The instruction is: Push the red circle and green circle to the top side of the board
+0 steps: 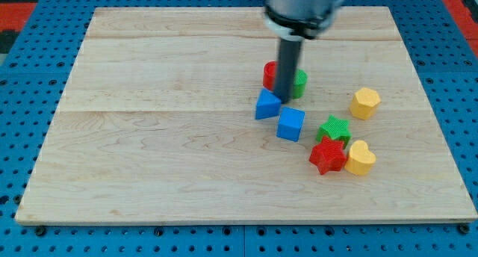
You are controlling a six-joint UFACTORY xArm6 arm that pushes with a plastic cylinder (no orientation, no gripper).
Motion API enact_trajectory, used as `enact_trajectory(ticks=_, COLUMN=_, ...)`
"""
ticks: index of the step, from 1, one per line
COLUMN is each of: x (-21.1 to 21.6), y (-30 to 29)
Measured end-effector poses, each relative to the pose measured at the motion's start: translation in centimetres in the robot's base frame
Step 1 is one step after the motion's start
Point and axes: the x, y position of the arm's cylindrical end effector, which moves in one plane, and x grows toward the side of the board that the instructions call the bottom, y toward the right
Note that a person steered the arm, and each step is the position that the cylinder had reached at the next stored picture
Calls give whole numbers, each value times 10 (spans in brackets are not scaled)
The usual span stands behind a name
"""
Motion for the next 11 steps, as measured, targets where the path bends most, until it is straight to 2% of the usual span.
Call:
enact_trajectory(ticks=1, x=3, y=-14)
enact_trajectory(ticks=2, x=24, y=6)
enact_trajectory(ticks=3, x=27, y=55)
enact_trajectory(ticks=4, x=5, y=97)
enact_trajectory(ticks=6, x=-59, y=0)
enact_trajectory(ticks=7, x=-55, y=3)
enact_trajectory(ticks=9, x=-43, y=56)
enact_trajectory(ticks=10, x=-13, y=53)
enact_trajectory(ticks=11, x=0, y=35)
